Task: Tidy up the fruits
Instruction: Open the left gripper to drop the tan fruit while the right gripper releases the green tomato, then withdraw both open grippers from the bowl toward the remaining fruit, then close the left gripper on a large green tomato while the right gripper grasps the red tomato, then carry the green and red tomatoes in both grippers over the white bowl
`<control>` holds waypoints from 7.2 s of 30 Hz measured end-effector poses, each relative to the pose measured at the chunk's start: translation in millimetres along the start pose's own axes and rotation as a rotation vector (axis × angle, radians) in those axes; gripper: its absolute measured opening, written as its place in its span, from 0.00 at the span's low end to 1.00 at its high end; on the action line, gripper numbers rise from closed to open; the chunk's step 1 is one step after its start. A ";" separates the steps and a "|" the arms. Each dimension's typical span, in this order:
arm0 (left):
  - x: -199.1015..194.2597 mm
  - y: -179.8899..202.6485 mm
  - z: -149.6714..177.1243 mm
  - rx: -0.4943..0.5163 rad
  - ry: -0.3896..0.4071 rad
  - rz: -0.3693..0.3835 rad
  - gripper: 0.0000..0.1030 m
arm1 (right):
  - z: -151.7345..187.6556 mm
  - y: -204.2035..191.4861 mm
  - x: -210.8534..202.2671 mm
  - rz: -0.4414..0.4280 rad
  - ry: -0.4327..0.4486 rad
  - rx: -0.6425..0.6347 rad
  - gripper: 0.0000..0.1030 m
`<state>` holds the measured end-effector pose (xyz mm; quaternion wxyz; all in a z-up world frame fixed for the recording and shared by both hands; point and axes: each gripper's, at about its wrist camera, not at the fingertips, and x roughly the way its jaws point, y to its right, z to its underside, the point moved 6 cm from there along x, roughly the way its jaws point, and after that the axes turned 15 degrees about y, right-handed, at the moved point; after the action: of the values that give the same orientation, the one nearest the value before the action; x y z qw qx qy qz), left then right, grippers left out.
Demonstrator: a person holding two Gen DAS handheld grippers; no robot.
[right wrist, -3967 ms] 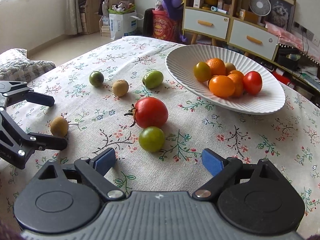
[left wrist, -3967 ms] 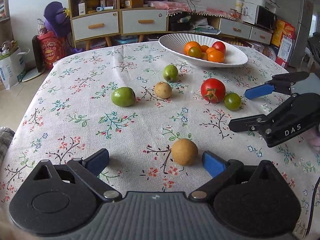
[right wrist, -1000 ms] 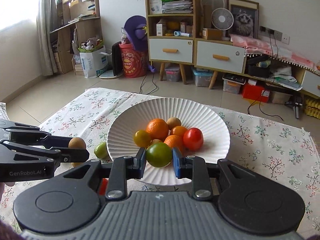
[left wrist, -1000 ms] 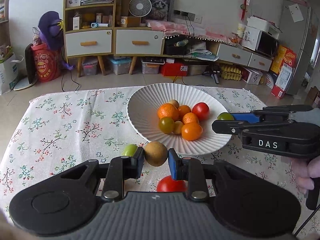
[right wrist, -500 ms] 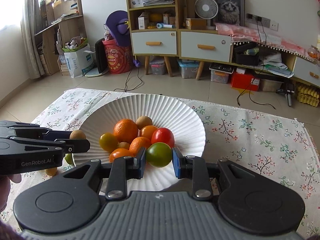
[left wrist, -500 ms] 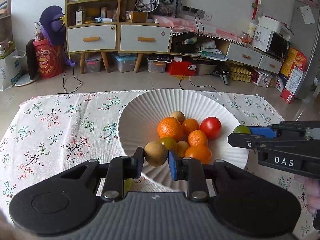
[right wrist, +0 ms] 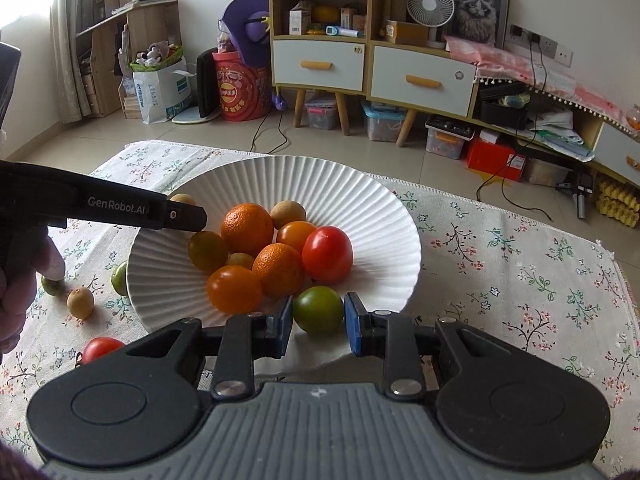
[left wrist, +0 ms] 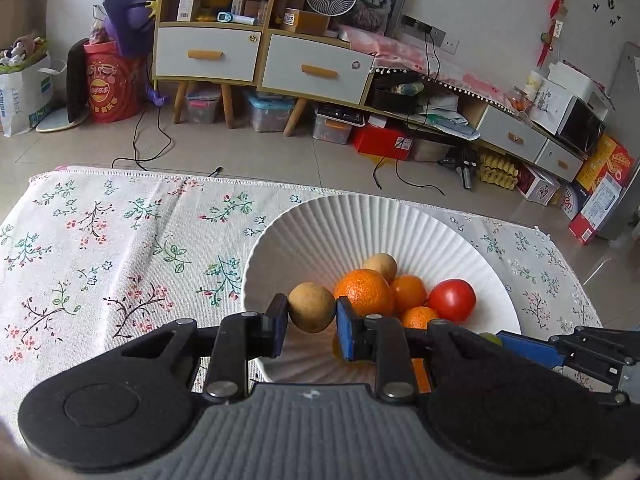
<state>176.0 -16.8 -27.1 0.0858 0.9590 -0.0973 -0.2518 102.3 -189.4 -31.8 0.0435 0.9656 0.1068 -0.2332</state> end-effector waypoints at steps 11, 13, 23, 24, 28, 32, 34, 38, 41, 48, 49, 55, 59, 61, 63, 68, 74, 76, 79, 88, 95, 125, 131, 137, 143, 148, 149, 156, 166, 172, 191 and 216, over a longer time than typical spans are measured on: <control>-9.6 -1.3 -4.9 -0.019 0.008 0.005 0.36 | -3.0 -3.6 -3.6 -0.007 0.007 -0.030 0.37; -14.1 -0.4 -5.8 -0.009 0.010 0.006 0.41 | -4.0 -5.2 -6.0 -0.014 0.013 -0.033 0.40; -35.9 -4.0 -5.3 0.053 0.023 0.008 0.66 | -4.3 -15.4 -17.8 -0.019 0.038 -0.051 0.58; -38.8 -5.1 -4.9 0.060 0.026 0.009 0.69 | -3.6 -15.9 -18.8 -0.020 0.037 -0.050 0.59; -47.1 -8.6 -2.6 0.082 0.030 0.012 0.77 | 1.3 -19.2 -25.5 -0.021 0.038 -0.055 0.65; -55.4 -10.0 6.1 0.107 0.017 0.020 0.82 | 7.0 -22.2 -32.5 -0.017 0.040 -0.059 0.68; -59.6 -11.7 10.9 0.121 0.010 0.024 0.83 | 9.2 -23.5 -34.8 -0.022 0.037 -0.052 0.69; -65.5 -14.3 18.7 0.150 0.001 0.016 0.88 | 12.7 -27.4 -39.8 -0.030 0.037 -0.048 0.74; -71.0 -17.8 25.1 0.174 -0.004 0.009 0.91 | 14.6 -31.2 -42.4 -0.039 0.038 -0.054 0.78; -80.7 -28.4 38.1 0.223 -0.009 -0.014 0.96 | 19.3 -41.5 -46.0 -0.066 0.034 -0.065 0.83; -81.6 -29.8 39.4 0.230 -0.008 -0.016 0.96 | 20.2 -43.4 -46.5 -0.068 0.033 -0.067 0.84; -86.3 -35.6 46.8 0.242 -0.021 -0.017 0.96 | 27.4 -53.2 -48.0 -0.083 0.024 -0.089 0.86; -91.3 -40.3 56.3 0.250 -0.033 -0.012 0.96 | 31.0 -58.3 -47.6 -0.086 0.016 -0.103 0.89; -93.7 -43.7 61.4 0.251 -0.040 -0.011 0.96 | 32.5 -59.8 -47.3 -0.084 0.013 -0.104 0.89; -95.3 -47.6 66.4 0.255 -0.048 -0.014 0.96 | 34.6 -61.7 -46.8 -0.087 0.007 -0.106 0.90; -97.8 -58.2 76.0 0.259 -0.064 -0.023 0.96 | 39.5 -69.8 -46.0 -0.111 -0.006 -0.119 0.92; -99.2 -69.4 84.3 0.262 -0.073 -0.036 0.96 | 48.7 -87.3 -41.1 -0.145 -0.033 -0.140 0.92; -99.6 -72.9 87.2 0.267 -0.071 -0.038 0.96 | 50.8 -92.4 -38.8 -0.156 -0.041 -0.149 0.92; -99.5 -79.3 91.7 0.258 -0.065 -0.032 0.97 | 53.4 -98.1 -35.5 -0.166 -0.051 -0.152 0.92; -95.0 -88.0 90.6 0.240 0.028 -0.011 0.97 | 55.6 -104.2 -21.3 -0.162 -0.040 -0.109 0.98; -82.5 -95.1 82.3 0.212 0.073 -0.053 0.97 | 52.0 -105.5 -12.9 -0.143 0.003 -0.089 1.00; -73.3 -95.3 65.3 0.171 0.104 -0.082 0.44 | 39.8 -110.2 -9.3 -0.173 0.016 -0.077 0.46; -73.0 -98.2 62.6 0.155 0.102 -0.098 0.31 | 39.2 -109.2 -9.3 -0.173 0.016 -0.073 0.46; -73.5 -97.8 62.4 0.157 0.095 -0.102 0.31 | 37.7 -107.3 -9.9 -0.175 0.015 -0.066 0.46; -74.1 -94.2 59.1 0.156 0.091 -0.102 0.31 | 34.1 -108.1 -12.0 -0.179 0.021 -0.065 0.38; -75.4 -87.3 54.7 0.164 0.096 -0.093 0.31 | 33.2 -109.9 -13.7 -0.194 0.014 -0.063 0.38; -75.4 -86.2 53.8 0.164 0.096 -0.091 0.31 | 33.9 -110.1 -13.6 -0.193 0.010 -0.065 0.38; -76.3 -80.7 53.7 0.177 0.090 -0.081 0.31 | 29.7 -109.9 -19.4 -0.205 0.026 -0.066 0.38; -78.1 -72.2 42.1 0.175 0.109 -0.074 0.31 | 10.6 -106.2 -26.8 -0.218 0.072 -0.039 0.38; -78.1 -60.0 27.9 0.167 0.144 -0.059 0.31 | -8.8 -92.3 -30.6 -0.200 0.125 -0.013 0.38; -12.0 3.5 -11.4 0.146 0.149 0.071 0.31 | -37.8 -8.6 8.7 -0.050 0.123 0.078 0.38; 41.5 14.5 -5.5 0.069 0.052 0.106 0.31 | -27.9 23.2 53.4 -0.019 0.110 0.162 0.38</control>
<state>212.1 -39.7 -38.7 0.0685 0.9612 -0.1543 -0.2183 166.2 -198.3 -30.8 -0.0427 0.9762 0.0989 -0.1880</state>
